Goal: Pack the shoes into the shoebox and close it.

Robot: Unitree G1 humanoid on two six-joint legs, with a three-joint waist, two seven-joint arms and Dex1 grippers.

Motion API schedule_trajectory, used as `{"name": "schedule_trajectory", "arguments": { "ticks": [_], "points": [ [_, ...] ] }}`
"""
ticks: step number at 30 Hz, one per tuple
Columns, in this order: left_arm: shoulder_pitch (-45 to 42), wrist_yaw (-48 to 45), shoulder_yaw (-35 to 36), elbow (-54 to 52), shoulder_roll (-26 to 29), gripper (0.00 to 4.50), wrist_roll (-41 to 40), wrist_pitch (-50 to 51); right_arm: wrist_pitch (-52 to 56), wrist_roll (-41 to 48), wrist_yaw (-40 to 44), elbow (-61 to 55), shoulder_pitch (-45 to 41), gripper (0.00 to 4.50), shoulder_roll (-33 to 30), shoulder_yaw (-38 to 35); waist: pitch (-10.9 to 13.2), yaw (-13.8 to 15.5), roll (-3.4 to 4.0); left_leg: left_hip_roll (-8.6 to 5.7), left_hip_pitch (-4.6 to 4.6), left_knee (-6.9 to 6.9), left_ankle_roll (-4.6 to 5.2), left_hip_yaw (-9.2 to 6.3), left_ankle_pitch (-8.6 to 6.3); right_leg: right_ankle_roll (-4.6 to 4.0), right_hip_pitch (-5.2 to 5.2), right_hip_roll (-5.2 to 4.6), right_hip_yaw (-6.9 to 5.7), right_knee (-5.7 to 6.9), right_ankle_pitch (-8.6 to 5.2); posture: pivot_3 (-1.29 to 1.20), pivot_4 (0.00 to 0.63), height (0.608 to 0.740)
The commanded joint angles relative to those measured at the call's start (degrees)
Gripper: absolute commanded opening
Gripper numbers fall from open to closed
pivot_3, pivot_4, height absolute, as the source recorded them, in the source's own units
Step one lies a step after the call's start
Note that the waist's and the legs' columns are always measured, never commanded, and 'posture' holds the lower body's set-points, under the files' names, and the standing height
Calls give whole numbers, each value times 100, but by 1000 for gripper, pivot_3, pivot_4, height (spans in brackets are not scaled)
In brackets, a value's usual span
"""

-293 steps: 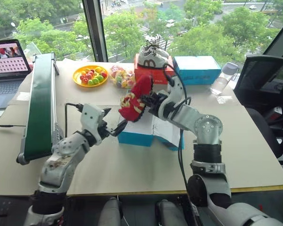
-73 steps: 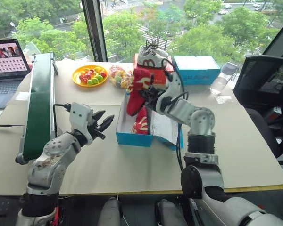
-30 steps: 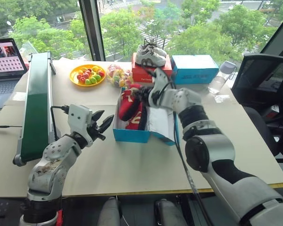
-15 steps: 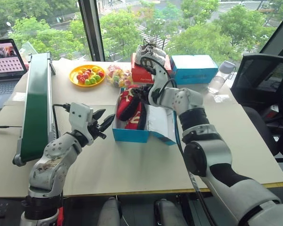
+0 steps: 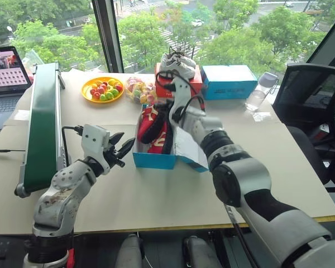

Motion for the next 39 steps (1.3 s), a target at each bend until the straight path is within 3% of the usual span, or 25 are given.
{"name": "schedule_trajectory", "arguments": {
  "ticks": [1, 11, 22, 28, 34, 39],
  "points": [
    [49, 85, 193, -475, 45, 2151, -160, 155, -27, -168, -38, 65, -1, 12, 22, -92, 0, -5, 0, 0, 1, 0, 0, 0, 0, 0, 1, 0, 0, 0, 0, 0, 150, 740],
    [358, 300, 444, -1036, 80, 2151, -365, 624, -74, -642, -28, 71, -125, 12, 156, -7, -1, -18, 0, 1, 25, -3, -1, -1, -1, -1, 19, 0, 0, 0, -1, 0, 150, 740],
    [221, 337, 358, -913, 27, 2151, -361, 560, -70, -722, 1542, -165, -931, 12, -270, 55, 3, -25, 5, 0, 21, -3, -3, 0, -2, -1, 16, 2, 0, 0, -1, 0, 150, 740],
    [167, 313, 318, -872, 38, 2151, -332, 537, -338, -718, 1157, -112, -1113, 12, -226, -58, 3, -9, 5, 0, 20, -3, -17, 0, -11, -1, 16, 1, 0, -2, -1, 0, 150, 740],
    [233, 417, 473, -1218, 95, 2151, -497, 778, -737, -1242, 251, 129, -670, 12, -58, 162, 3, -11, 5, 0, 22, -3, -17, 0, -11, -2, 17, 1, 0, -1, -1, 0, 150, 740],
    [617, 607, 812, -1812, 195, 2151, -725, 1173, -656, -1597, 1, 207, -320, 12, 2, 282, 3, -9, 5, -1, 18, -1, -12, 0, -8, -1, 16, -1, 1, -1, -1, 0, 150, 740]
  ]
}}
